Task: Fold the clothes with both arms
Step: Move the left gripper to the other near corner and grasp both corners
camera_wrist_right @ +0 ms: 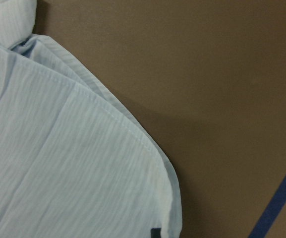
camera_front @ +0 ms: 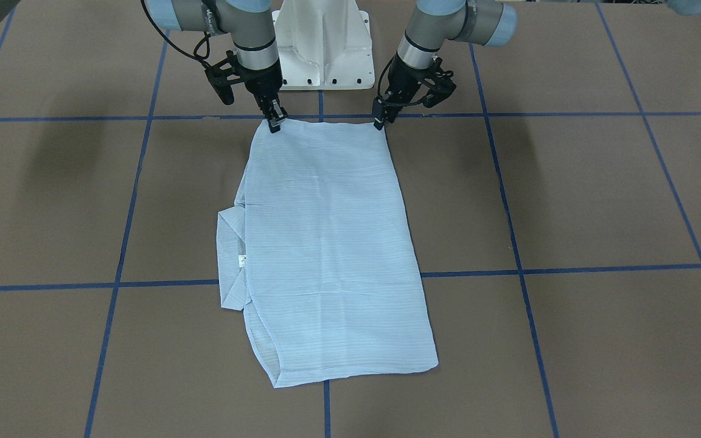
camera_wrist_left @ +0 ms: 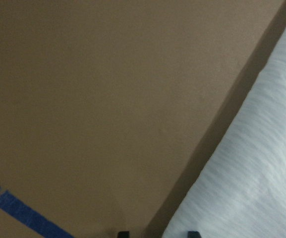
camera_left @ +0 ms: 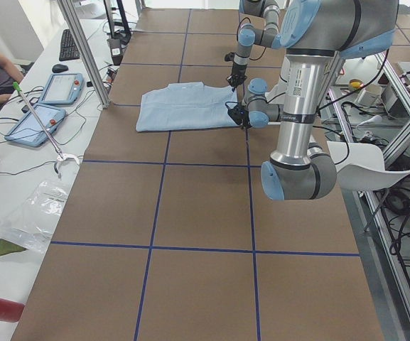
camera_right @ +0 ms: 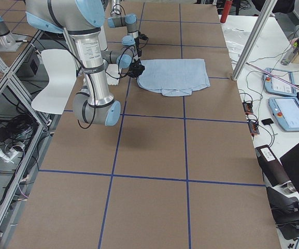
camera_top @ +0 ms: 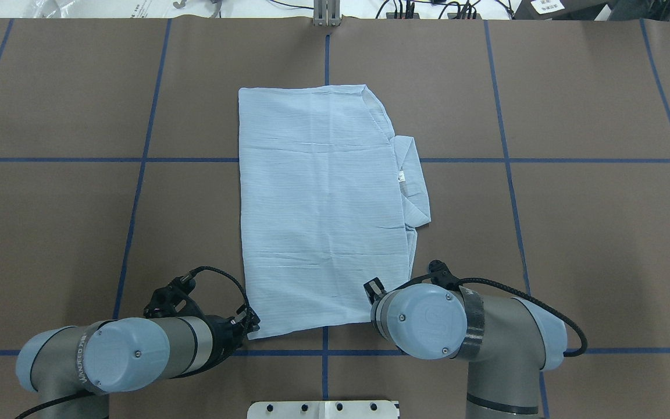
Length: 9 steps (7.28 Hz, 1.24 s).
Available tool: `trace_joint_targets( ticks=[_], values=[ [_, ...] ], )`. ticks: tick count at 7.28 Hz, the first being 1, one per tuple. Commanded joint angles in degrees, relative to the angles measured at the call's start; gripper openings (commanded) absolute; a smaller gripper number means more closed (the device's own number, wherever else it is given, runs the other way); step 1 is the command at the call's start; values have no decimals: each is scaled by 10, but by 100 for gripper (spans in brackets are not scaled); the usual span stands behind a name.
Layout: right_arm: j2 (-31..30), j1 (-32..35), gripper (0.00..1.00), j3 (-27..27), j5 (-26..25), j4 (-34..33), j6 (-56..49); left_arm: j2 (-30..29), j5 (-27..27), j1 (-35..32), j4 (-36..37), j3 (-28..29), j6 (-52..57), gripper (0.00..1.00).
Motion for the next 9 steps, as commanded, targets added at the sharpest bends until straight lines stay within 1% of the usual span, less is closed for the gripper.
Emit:
trace_joint_targets(
  ticks=[1, 2, 3, 5, 7, 8, 9],
  values=[
    [-1, -1, 0, 0, 0, 0, 0, -9, 0, 1, 1, 5, 0, 50],
    [-1, -1, 0, 0, 0, 0, 0, -13, 0, 1, 1, 7, 0, 49],
    [-1, -1, 0, 0, 0, 0, 1, -13, 2, 0, 1, 8, 0, 41],
    [-2, -2, 0, 0, 0, 0, 1, -14, 19, -2, 1, 8, -3, 0],
    [-2, -2, 0, 0, 0, 0, 1, -14, 18, -1, 2, 2, -4, 0],
    [-1, -4, 0, 0, 0, 0, 1, -14, 16, -4, 3, -11, -3, 0],
    [0, -3, 0, 5, -1, -1, 2, -4, 14, -6, 3, -46, 0, 0]
  ],
)
